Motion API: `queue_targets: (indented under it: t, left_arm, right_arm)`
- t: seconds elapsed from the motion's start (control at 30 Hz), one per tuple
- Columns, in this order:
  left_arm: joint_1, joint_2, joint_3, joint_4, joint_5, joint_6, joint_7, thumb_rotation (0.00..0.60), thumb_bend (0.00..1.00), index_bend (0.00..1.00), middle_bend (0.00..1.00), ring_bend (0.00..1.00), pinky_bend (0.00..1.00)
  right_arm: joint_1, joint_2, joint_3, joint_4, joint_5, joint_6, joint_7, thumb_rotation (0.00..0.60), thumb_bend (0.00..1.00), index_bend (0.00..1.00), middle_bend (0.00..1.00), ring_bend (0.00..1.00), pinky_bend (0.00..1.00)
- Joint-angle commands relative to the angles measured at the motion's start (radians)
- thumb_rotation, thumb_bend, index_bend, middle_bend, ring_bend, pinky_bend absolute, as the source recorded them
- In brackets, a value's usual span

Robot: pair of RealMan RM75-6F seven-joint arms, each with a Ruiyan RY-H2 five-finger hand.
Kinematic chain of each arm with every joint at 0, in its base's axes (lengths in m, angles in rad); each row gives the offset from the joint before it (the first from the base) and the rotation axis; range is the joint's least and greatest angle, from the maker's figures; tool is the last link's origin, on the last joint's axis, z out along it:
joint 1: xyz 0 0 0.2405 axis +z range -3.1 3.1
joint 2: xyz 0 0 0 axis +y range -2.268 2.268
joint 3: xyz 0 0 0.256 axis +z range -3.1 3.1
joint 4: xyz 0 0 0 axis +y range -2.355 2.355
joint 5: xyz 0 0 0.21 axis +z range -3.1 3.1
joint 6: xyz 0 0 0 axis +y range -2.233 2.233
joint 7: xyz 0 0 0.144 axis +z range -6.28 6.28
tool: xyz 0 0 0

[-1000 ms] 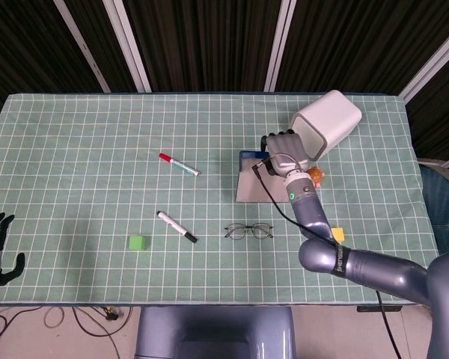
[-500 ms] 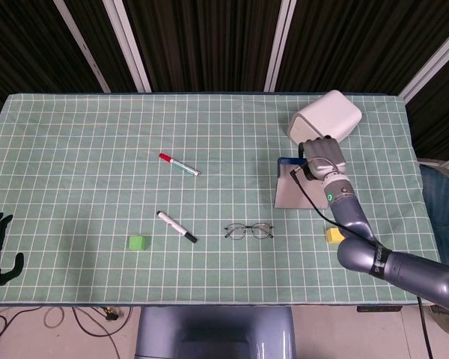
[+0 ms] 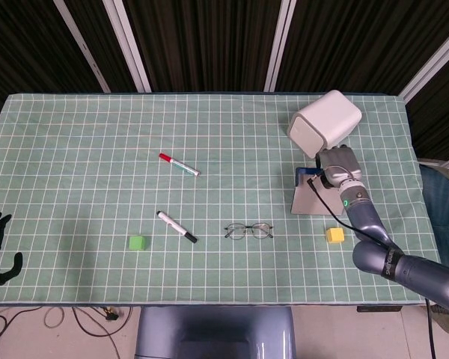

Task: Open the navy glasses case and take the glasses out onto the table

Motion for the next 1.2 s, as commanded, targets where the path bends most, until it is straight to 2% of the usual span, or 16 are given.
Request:
queue_targets:
  t: [0.03, 0.23, 0.43, 0.6, 0.77, 0.9, 1.03, 1.2]
  left_arm:
    - [0.000, 0.000, 0.001, -0.001, 0.000, -0.002, 0.002, 0.600, 0.46, 0.07, 0.00, 0.00, 0.00]
    - [0.000, -0.001, 0.001, 0.000, 0.000, 0.000, 0.003, 0.600, 0.46, 0.07, 0.00, 0.00, 0.00]
    - [0.000, -0.003, 0.002, 0.001, 0.004, 0.000, 0.003, 0.600, 0.46, 0.07, 0.00, 0.00, 0.00]
    - [0.000, -0.004, 0.003, 0.004, 0.012, 0.003, 0.004, 0.600, 0.46, 0.07, 0.00, 0.00, 0.00]
    - [0.000, -0.005, 0.006, 0.006, 0.024, 0.006, 0.006, 0.600, 0.46, 0.07, 0.00, 0.00, 0.00]
    - [0.001, -0.008, 0.008, 0.008, 0.039, 0.015, 0.008, 0.600, 0.46, 0.07, 0.00, 0.00, 0.00]
    - [0.004, -0.012, 0.009, 0.014, 0.064, 0.031, 0.009, 0.600, 0.46, 0.07, 0.00, 0.00, 0.00]
    - [0.006, -0.015, 0.010, 0.031, 0.122, 0.057, -0.016, 0.600, 0.46, 0.07, 0.00, 0.00, 0.00]
  right_arm:
    - [-0.004, -0.004, -0.015, 0.004, 0.015, -0.024, -0.001, 0.600, 0.38, 0.34, 0.24, 0.22, 0.23]
    - [0.014, -0.003, -0.040, -0.005, 0.074, -0.029, -0.035, 0.600, 0.31, 0.25, 0.11, 0.08, 0.23]
    - [0.022, 0.036, -0.044, -0.057, 0.122, -0.004, -0.050, 0.600, 0.29, 0.23, 0.09, 0.08, 0.23]
    - [-0.007, 0.124, -0.012, -0.168, 0.100, 0.066, 0.004, 0.600, 0.29, 0.23, 0.09, 0.08, 0.23]
    - [-0.089, 0.208, 0.019, -0.297, -0.012, 0.215, 0.093, 0.600, 0.27, 0.23, 0.09, 0.08, 0.23]
    - [-0.181, 0.253, 0.019, -0.396, -0.136, 0.347, 0.169, 0.600, 0.23, 0.23, 0.09, 0.08, 0.23]
    - [-0.284, 0.264, -0.004, -0.461, -0.288, 0.487, 0.239, 0.600, 0.23, 0.23, 0.09, 0.08, 0.23]
    - [-0.435, 0.234, -0.070, -0.487, -0.502, 0.674, 0.327, 0.600, 0.23, 0.22, 0.09, 0.09, 0.23]
